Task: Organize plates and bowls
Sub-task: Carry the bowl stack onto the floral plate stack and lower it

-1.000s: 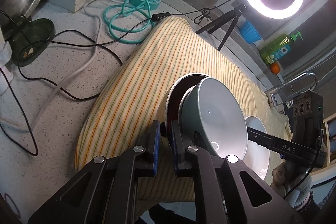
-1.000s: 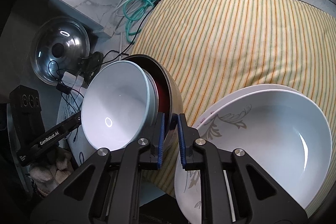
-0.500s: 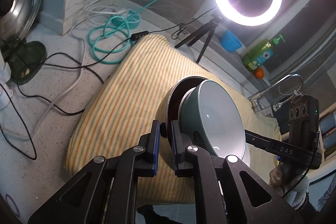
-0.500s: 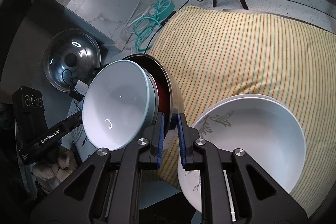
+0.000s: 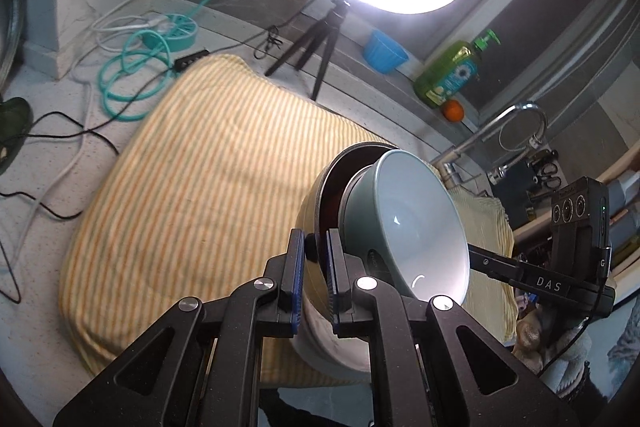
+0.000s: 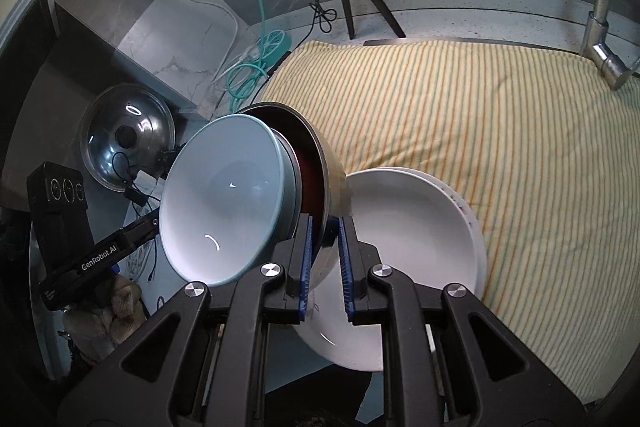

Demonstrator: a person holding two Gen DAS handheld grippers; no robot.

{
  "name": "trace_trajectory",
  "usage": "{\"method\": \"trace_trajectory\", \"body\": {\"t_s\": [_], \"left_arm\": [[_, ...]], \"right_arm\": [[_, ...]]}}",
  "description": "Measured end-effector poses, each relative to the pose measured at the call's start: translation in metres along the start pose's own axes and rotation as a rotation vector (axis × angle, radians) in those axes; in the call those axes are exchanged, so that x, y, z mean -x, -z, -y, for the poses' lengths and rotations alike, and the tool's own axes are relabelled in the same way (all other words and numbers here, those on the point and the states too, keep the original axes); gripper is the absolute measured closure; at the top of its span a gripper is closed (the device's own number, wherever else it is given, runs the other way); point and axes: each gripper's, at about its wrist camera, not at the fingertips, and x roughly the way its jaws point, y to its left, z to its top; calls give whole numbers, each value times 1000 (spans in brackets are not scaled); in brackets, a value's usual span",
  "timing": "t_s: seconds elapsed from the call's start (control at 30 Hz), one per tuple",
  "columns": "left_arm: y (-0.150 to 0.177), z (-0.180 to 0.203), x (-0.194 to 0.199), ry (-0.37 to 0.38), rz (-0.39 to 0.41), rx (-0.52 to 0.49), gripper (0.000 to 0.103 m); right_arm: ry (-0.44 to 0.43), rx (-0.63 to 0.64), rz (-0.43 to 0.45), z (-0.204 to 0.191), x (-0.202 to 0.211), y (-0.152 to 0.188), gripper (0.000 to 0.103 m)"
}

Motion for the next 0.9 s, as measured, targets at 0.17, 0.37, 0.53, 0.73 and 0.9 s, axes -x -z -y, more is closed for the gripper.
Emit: {"method": "trace_trajectory", "body": {"t_s": [0.17,0.37,0.53,0.73,0.9], "left_arm": [[10,14,-14,7,-40,-12,95],[20,21,-26,0,-81,-18,94],[25,27,-33,-9,-100,-23,95],[29,30,-39,-22,-114,-28,95],[31,30,-43,-31,-124,-27,95]], "right_arm": [[15,-31,-12,22,6,9,90],[25,-51,-21,41,8,15,90],[25,-66,-29,53,8,20,90],[23,-77,-35,60,7,25,90],[21,-80,-40,62,6,28,89]]}}
